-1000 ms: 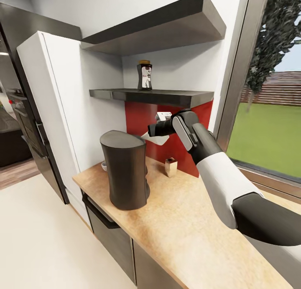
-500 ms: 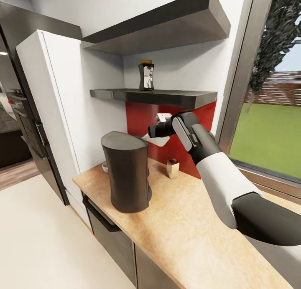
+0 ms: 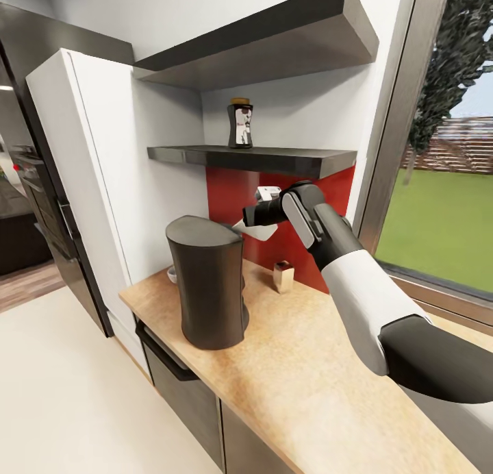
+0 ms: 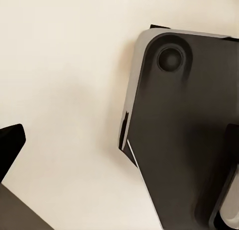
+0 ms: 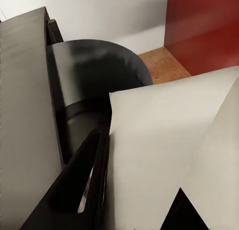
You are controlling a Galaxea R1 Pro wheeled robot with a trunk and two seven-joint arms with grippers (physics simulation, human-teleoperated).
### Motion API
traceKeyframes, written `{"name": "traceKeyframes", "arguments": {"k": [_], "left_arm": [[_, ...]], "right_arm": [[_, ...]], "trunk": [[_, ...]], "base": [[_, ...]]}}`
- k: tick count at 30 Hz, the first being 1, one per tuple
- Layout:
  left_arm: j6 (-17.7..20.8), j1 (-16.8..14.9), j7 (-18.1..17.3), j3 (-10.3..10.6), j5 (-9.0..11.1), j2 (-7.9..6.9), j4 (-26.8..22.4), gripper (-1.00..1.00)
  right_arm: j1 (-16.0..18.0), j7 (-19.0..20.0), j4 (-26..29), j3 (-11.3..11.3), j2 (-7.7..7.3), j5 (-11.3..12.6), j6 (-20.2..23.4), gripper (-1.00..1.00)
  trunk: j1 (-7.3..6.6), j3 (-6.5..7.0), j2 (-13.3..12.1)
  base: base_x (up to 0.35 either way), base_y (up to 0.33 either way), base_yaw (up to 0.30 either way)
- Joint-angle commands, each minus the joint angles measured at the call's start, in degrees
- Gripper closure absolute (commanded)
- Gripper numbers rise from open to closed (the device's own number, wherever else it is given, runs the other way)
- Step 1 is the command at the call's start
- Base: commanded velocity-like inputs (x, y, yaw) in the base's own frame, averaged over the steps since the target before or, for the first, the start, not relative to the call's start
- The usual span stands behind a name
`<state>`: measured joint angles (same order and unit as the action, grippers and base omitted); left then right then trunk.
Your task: Set up a coffee station on the kitchen countertop: keep the coffee maker on the countertop, move the bottle of coffee from the kitchen shelf to the counter next to the coffee maker, place a paper coffee filter on top of the coffee maker, put the saucer next to the coffee maker with the coffee cup on the saucer, and place the electric kettle next to the coffee maker.
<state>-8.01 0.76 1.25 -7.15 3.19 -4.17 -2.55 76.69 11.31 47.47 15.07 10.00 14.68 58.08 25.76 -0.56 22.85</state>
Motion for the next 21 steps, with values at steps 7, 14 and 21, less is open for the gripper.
{"name": "traceKeyframes", "arguments": {"k": [7, 14, 21], "left_arm": [[-0.1, 0.0, 0.0, -0.2, 0.3, 0.04, -0.1, -1.0], [-0.1, 0.0, 0.0, -0.2, 0.3, 0.04, -0.1, -1.0], [-0.1, 0.0, 0.0, -0.2, 0.3, 0.04, -0.1, -1.0]], "right_arm": [[0.0, -0.2, 0.2, 0.1, 0.0, 0.1, 0.2, 1.0], [0.0, -0.2, 0.2, 0.1, 0.0, 0.1, 0.2, 1.0], [0.0, -0.2, 0.2, 0.1, 0.0, 0.1, 0.2, 1.0]], "trunk": [[0.03, -0.06, 0.1], [0.03, -0.06, 0.1], [0.03, -0.06, 0.1]], "base": [[0.0, 0.0, 0.034], [0.0, 0.0, 0.07], [0.009, 0.0, 0.005]]}}
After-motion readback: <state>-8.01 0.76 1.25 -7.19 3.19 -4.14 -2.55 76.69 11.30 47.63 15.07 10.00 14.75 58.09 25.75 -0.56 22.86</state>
